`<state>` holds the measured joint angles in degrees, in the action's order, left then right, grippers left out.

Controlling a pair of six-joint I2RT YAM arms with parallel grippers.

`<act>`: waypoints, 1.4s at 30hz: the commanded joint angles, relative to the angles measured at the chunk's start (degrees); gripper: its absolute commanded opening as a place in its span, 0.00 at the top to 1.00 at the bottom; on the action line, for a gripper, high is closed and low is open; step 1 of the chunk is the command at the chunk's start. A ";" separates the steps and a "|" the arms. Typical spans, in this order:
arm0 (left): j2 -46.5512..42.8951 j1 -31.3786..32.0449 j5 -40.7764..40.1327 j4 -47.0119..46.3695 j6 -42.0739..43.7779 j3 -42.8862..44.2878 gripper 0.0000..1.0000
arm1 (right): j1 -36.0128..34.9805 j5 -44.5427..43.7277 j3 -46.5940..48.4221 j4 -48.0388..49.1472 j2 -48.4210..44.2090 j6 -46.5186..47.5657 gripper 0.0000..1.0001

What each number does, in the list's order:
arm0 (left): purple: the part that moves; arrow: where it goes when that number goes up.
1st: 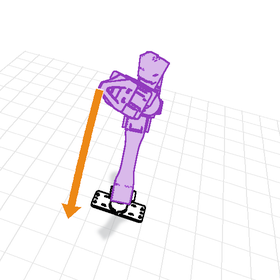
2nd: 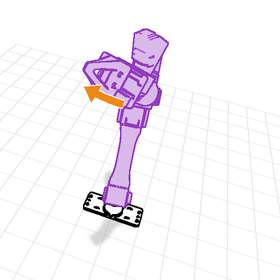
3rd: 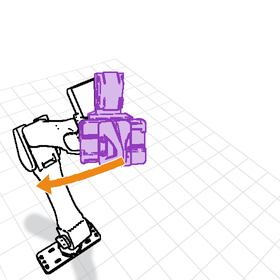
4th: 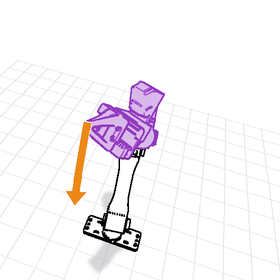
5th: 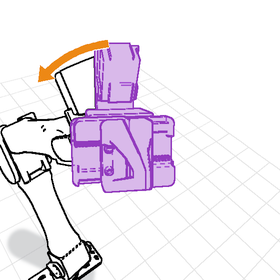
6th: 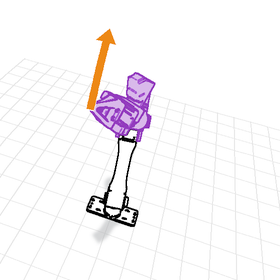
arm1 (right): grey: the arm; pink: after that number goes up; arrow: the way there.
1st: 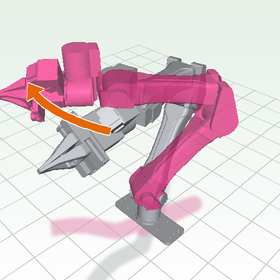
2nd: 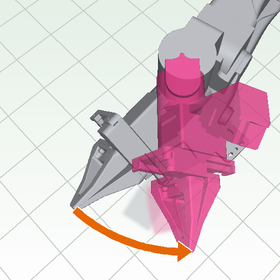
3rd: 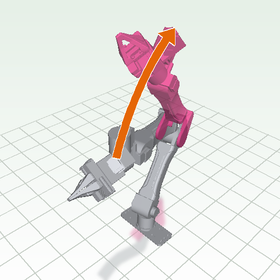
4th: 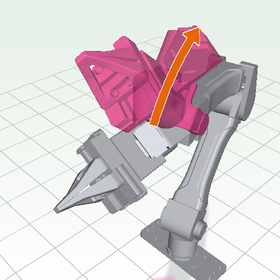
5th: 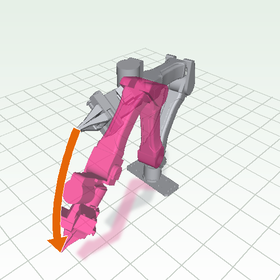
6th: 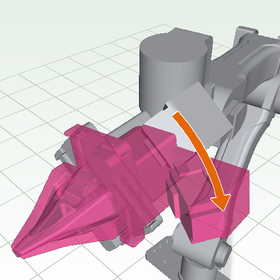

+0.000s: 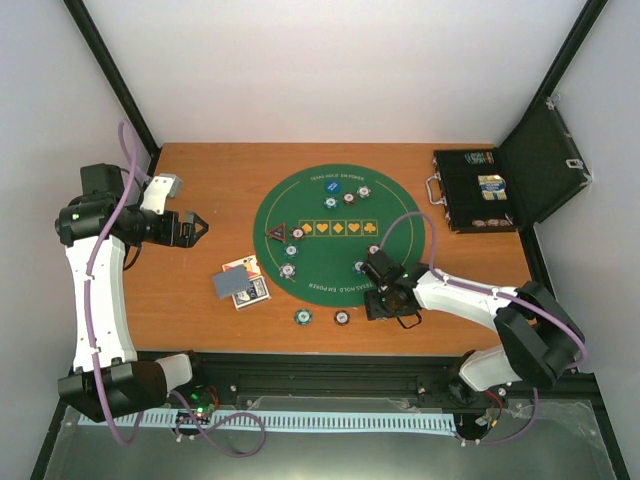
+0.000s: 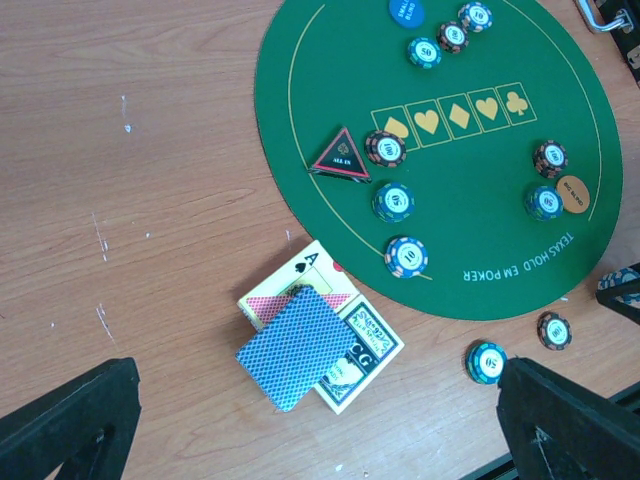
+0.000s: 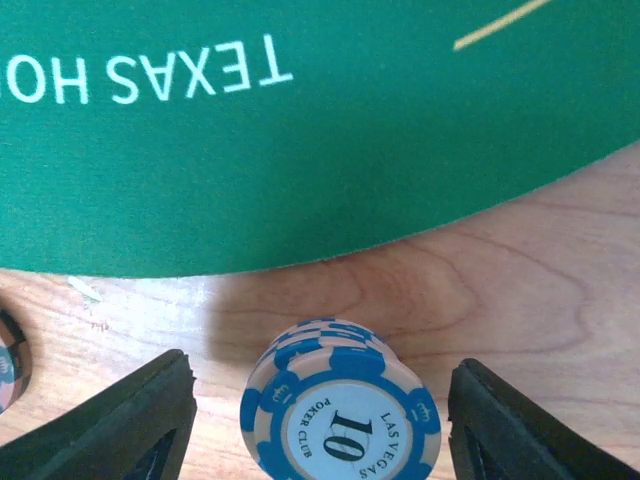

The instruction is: Distribute texas hold em gaming equipment

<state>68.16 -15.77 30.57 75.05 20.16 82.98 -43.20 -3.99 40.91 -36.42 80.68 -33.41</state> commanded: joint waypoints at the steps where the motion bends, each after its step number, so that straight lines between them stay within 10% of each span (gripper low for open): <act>1: -0.71 -0.31 0.87 -0.10 -0.51 1.50 0.00 | -0.75 0.09 -0.99 1.97 0.53 -0.45 0.34; 12: -0.57 -0.34 0.98 -0.22 -0.56 1.80 0.00 | -0.81 -1.33 -0.49 0.27 -0.01 0.00 0.61; 25: -0.81 -0.31 0.77 0.10 -0.56 2.37 0.00 | -0.77 -1.75 -0.50 0.02 0.92 0.45 0.57; 42: -0.75 -0.36 0.52 0.35 -0.31 3.24 0.00 | 1.68 -4.56 11.33 -9.72 -4.36 3.84 0.78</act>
<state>68.16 -15.75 30.63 75.05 20.16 83.88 -43.03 -5.74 46.63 -42.26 78.50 -31.88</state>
